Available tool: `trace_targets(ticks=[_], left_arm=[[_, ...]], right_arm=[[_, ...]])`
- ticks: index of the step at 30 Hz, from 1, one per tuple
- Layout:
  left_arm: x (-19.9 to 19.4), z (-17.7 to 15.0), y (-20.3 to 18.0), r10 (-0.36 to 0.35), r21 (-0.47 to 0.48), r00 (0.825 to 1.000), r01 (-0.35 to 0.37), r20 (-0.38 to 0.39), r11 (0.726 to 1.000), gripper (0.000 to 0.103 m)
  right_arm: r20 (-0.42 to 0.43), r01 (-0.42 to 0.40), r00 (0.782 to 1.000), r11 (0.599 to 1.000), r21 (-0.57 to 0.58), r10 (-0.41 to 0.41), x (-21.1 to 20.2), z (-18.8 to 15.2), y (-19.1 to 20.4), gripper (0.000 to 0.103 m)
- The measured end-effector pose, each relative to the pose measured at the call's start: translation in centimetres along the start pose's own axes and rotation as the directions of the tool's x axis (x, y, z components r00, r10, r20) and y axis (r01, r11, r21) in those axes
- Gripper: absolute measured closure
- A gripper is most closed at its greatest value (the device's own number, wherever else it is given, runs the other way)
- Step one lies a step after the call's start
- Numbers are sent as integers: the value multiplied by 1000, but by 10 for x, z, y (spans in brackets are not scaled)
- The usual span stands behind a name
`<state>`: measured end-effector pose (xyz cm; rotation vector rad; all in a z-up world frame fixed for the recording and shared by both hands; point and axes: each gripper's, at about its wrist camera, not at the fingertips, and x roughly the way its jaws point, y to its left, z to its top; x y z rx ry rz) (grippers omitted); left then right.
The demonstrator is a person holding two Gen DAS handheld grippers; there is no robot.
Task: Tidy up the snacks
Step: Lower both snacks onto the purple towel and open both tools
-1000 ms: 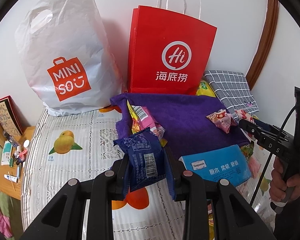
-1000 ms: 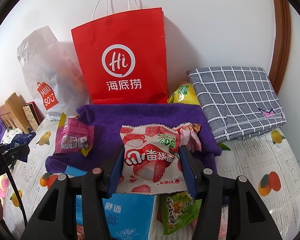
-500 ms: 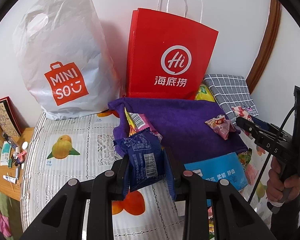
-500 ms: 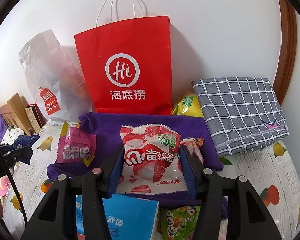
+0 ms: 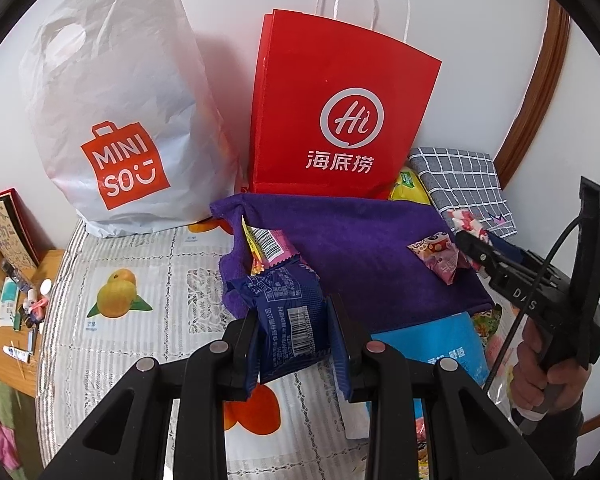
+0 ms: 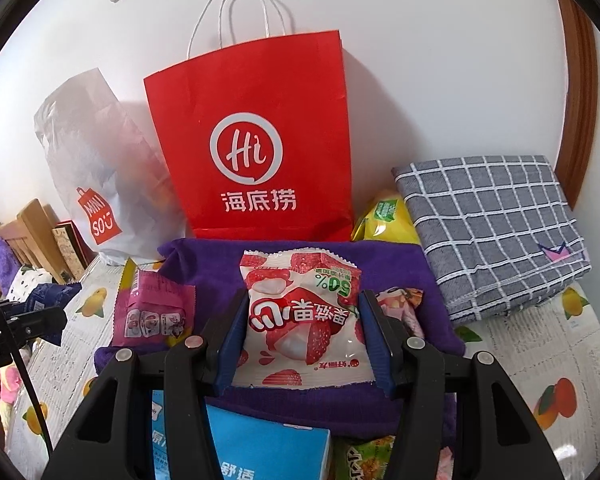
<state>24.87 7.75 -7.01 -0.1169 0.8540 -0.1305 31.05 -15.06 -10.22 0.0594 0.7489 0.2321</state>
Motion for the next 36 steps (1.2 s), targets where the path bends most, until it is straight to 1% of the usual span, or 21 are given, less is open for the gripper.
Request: trace_targets(ticks=[12,18,21,24,29,31,33,36], left_arm=[[13,2,1,11,-2,1000,-11,-17,1000,75],[16,2,4,20,-6,1000,-20,-17,1000,75],[17,5,8,22,-20,1000,-23,-17,1000,75],[21,7,8,25,-22,1000,-25,-13,999,75],[38,10,1,20,-22,999,-20,-28,1000,75],[46,12,-1,4,-29,999,-5,-38,1000,75],[55,16,-7,-27,-34,998,26,-48,999,75],[65,21,-19,-28,-12,998,28,-53,1000,75]], right_arm=[[-45,7,999,1000,12,-7,14,-11,-10,49],[-63,20,998,1000,-6,-21,20,-17,-10,49],[-60,40,997,999,-16,-41,20,-17,-11,49],[-79,29,996,1000,-6,-29,24,-18,-14,49],[-116,39,992,999,-18,-41,33,-22,-16,49],[-128,41,991,999,-5,-41,36,-23,-20,49],[-140,47,989,999,12,-44,39,-23,-26,49],[-144,56,988,998,23,-53,40,-23,-32,49]])
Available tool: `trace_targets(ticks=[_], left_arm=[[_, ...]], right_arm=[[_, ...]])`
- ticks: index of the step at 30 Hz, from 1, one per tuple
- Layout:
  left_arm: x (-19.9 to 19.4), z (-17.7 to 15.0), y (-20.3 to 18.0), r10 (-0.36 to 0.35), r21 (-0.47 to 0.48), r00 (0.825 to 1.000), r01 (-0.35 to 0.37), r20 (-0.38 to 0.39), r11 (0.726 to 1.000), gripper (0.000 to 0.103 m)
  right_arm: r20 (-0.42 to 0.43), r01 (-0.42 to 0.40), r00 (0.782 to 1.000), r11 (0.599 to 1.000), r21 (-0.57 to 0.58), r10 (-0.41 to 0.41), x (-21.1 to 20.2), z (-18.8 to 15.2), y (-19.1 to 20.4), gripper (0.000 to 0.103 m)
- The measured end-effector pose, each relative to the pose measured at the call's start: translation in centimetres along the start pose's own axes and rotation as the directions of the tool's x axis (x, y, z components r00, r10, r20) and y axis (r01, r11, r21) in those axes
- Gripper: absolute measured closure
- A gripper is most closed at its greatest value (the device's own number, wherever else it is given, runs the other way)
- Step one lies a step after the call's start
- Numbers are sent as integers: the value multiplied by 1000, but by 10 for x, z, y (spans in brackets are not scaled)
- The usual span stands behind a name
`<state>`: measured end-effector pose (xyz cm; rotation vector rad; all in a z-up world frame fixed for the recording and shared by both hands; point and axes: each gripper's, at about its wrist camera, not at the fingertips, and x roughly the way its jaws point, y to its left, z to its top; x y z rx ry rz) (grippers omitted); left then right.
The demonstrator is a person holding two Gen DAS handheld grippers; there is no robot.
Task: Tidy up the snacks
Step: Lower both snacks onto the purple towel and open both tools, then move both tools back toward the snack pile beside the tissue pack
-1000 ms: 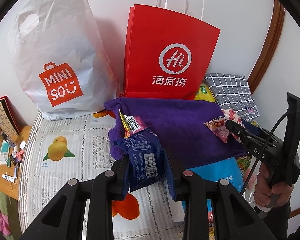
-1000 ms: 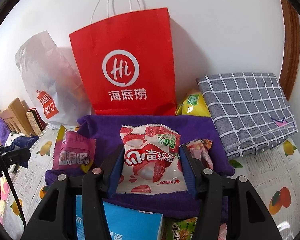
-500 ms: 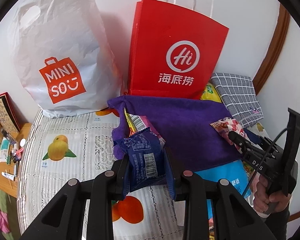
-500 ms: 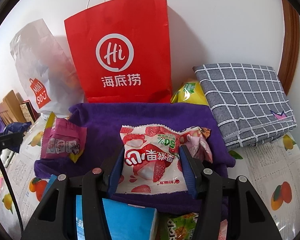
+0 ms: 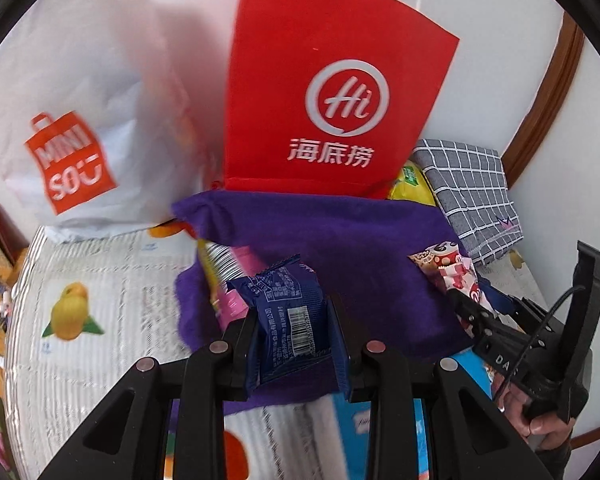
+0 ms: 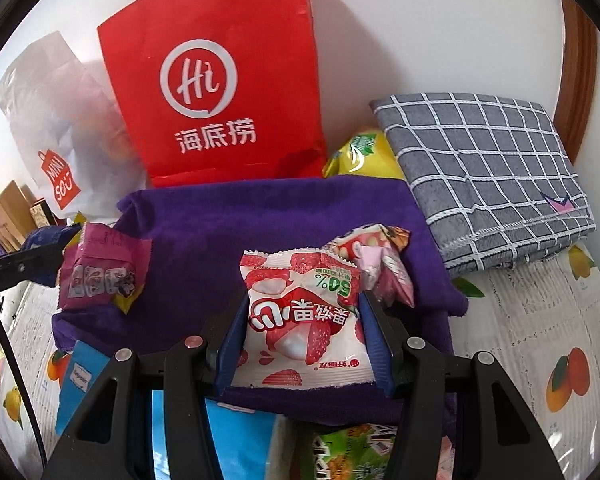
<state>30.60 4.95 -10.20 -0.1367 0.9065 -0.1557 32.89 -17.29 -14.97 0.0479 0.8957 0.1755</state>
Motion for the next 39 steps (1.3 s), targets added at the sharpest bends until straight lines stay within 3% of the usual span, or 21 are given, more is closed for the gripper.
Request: trace_targets(ticks=[21,25,29,32,39], left_arm=[[54,7,-23,28,45,996,-24,-83,999,73],[58,7,-22,33,38,995,-30,-95,999,73],[58,8,-20,44,27,993,-41,-112,999,68],[54,8,-21,34,25,994,-32,-107,999,52],[23,4,-17,32,10,997,-32,-75,999,47]], right_arm=[[-72,52,996,999,-4,-52,15,-4,-11,48],[-79,27,997,1000,3,-26,14,-4,-11,40],[-50,16,999,1000,-9,-16,7,-3,-6,29],[-34,25,999,999,-22,-26,2,-3,-3,28],[6,-26,1000,1000,-2,26,-15,3,0,28]])
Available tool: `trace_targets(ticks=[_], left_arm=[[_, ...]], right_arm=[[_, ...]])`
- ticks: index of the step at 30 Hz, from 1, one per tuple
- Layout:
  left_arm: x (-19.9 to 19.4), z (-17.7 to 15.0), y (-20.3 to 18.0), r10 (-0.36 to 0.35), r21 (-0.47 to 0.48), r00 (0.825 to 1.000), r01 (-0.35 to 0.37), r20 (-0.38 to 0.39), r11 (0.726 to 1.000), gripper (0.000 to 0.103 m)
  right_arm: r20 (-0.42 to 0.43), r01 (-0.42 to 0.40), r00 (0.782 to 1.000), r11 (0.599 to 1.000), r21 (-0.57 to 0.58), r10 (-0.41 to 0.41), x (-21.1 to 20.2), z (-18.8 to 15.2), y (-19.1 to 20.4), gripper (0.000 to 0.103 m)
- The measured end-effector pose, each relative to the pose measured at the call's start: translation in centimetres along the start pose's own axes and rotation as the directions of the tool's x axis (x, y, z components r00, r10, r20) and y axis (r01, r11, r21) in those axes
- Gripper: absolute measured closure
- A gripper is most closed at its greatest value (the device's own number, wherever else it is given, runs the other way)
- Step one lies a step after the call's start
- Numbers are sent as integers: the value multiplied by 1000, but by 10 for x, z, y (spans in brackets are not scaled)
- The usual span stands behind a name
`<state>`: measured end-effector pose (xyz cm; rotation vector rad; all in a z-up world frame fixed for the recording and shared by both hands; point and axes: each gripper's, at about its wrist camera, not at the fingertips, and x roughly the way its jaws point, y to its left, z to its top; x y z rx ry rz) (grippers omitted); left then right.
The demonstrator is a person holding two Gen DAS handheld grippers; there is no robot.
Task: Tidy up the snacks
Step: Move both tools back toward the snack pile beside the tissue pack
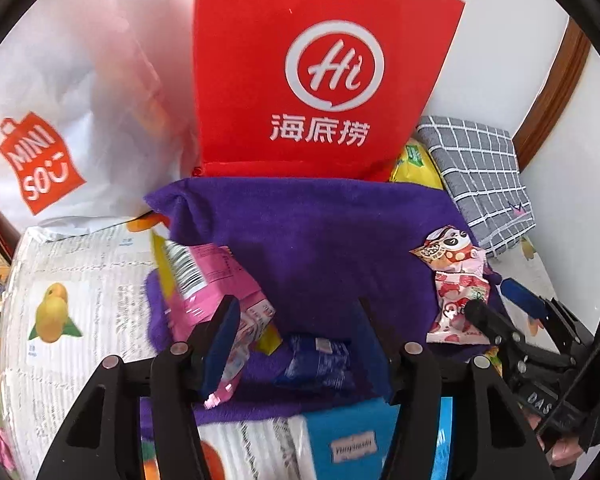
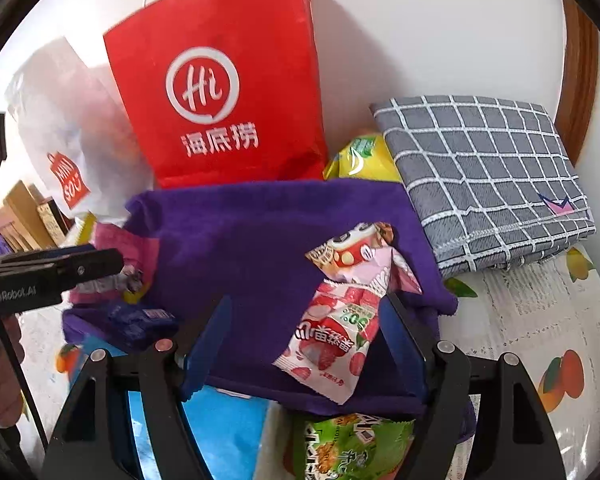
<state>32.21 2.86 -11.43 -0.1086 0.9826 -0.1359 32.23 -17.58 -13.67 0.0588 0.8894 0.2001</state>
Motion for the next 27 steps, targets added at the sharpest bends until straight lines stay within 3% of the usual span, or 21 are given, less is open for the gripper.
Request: trace_targets(ticks=[6,13,19,27], left_arm=[[-39,-15,13,22,-21,999,-21,39,1000,47],[-79,-45,25,31,-54,998,-28,62,998,47],[-105,-77,24,25,-53,997,-21,73,998,47],[-109,-104,18,20,-57,998,-17,53,998,47]], right_arm=[[52,53,997,998,-22,-52,-33,2,7,28],[101,90,991,996,-14,-88,-87,-21,-3,28],[85,124,988,991,42,-127,-115,-50,-25,28],[11,159,987,985,62,-160,-116,-87,-57,28]])
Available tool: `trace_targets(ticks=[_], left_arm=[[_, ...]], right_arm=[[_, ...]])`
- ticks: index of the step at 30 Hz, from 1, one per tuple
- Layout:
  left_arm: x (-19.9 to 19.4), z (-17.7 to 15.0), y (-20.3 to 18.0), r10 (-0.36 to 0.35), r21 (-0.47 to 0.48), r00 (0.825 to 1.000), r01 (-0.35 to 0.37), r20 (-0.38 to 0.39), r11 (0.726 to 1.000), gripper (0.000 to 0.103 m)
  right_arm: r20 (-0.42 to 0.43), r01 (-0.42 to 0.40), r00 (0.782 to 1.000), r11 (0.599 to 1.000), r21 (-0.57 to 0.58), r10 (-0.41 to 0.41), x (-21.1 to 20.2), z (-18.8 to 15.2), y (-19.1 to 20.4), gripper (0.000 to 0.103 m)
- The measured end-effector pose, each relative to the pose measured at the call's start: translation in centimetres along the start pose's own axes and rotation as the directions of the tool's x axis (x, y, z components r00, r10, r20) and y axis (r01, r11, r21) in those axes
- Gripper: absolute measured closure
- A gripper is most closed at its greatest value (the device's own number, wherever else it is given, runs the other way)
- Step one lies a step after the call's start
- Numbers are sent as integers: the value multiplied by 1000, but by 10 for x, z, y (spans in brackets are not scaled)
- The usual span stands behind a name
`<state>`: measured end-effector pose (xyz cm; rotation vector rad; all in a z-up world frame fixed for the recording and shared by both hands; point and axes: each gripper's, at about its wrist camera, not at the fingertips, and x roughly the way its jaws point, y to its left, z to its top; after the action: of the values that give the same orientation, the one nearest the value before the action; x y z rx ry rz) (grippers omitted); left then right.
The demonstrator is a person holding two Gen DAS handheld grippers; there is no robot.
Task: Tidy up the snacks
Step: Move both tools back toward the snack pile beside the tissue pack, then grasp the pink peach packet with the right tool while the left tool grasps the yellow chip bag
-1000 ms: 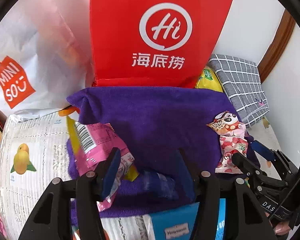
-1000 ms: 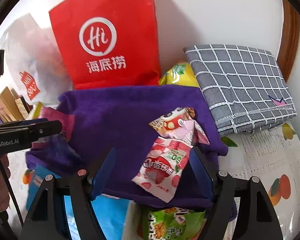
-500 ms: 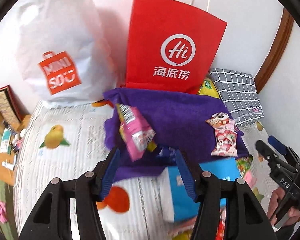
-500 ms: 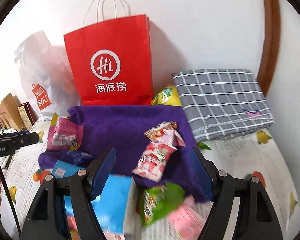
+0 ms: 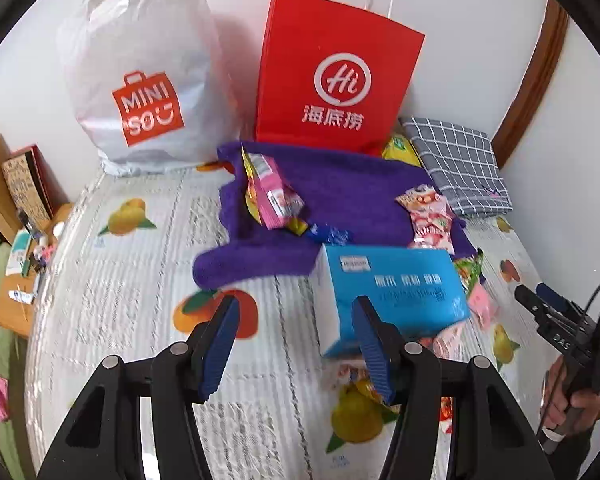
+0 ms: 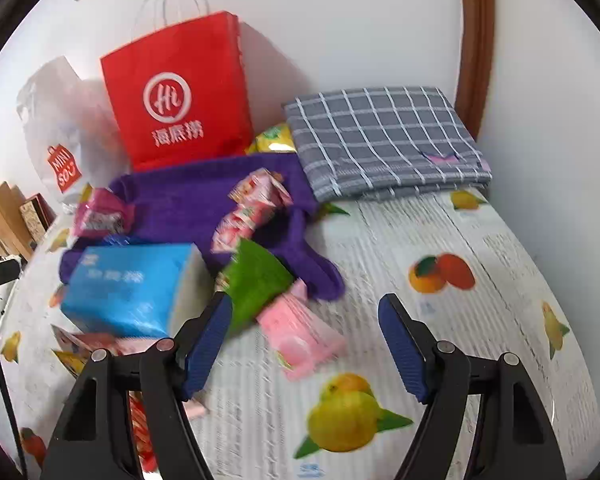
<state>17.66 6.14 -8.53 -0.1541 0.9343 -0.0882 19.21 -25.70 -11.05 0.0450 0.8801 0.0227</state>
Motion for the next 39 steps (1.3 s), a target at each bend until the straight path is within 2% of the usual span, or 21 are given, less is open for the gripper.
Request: trace_targets(ticks=[5,9,18,19,21,22,24,31,33,39], left_arm=[[11,-12,5,-2,-26,999,1,-41,1000,47],[16,-16,6,6,-38,999,-8,-45,999,47],[31,-20,5,74,-27,994,-76,-75,997,47],[32,-21,6,74,-29,994,-76,-79,997,47],[33,-22,6,78,-32,994,-81,-82,996,47],[33,-22,5,77,-32,994,-79,-82,996,47],[32,-24,3,69,-31,994,-72,-79,997,47],[28,-34,-8,11,-27,998,-13,-60,1000,47],[29,-38,-15,-26,-30,998,24,-62,999,47],[26,-47,-41,-116,-7,991,115,-63,993,47]], right_arm=[[-67,-11,998,998,-59,7,19,-12,-7,28],[-79,-4,997,992,-125,-6,40,-15,-6,28],[-133,-57,991,978,-201,31,85,-15,4,29],[-141,-65,989,977,-205,36,87,-15,5,31],[-154,-93,986,974,-206,61,90,-17,5,47],[-154,-108,985,974,-200,78,88,-18,5,49],[-157,-114,984,973,-198,83,84,-21,4,56],[-125,-101,988,989,-103,88,53,-41,-11,57],[-124,-102,988,991,-81,92,45,-51,-14,57],[-105,-91,991,992,-88,82,27,-70,-13,56]])
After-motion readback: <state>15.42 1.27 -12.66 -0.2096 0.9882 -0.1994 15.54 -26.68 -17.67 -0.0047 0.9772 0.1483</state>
